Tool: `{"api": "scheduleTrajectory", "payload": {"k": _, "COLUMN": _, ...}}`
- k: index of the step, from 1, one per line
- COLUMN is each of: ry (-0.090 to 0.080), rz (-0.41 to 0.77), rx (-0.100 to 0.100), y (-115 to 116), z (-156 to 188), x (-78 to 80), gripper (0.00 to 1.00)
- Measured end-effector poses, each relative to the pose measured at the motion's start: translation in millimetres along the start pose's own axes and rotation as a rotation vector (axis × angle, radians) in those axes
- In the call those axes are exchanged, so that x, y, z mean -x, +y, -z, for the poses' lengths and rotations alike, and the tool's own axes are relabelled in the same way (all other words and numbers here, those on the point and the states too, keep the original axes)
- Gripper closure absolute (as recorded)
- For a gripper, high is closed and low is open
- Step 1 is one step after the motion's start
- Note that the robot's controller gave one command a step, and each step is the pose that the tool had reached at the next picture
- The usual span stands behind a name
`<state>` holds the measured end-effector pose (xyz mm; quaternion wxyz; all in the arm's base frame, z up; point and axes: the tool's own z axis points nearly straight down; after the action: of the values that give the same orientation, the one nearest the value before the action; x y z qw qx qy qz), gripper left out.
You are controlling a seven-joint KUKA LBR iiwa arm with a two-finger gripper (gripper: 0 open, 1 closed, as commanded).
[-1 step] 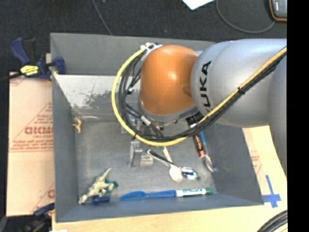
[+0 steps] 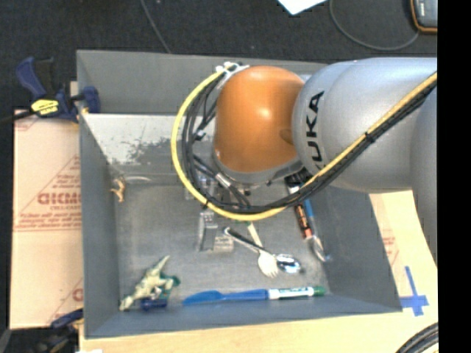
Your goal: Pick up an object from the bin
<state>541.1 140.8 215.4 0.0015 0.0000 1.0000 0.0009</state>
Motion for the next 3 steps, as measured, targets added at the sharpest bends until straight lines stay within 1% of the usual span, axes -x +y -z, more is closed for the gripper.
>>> {"api": "scheduleTrajectory", "payload": {"k": 1, "ry": -0.001, "rz": 0.238, "rx": 0.000, "y": 62, "z": -119, "x": -36.1, "gripper": 0.00}}
{"api": "scheduleTrajectory", "payload": {"k": 2, "ry": -0.009, "rz": 0.673, "rx": 0.000, "y": 61, "z": -69, "x": -61.3, "gripper": 0.00}}
{"api": "scheduleTrajectory", "payload": {"k": 3, "ry": 0.003, "rz": 0.843, "rx": 0.003, "y": 89, "z": -115, "x": -68.2, "gripper": 0.00}}
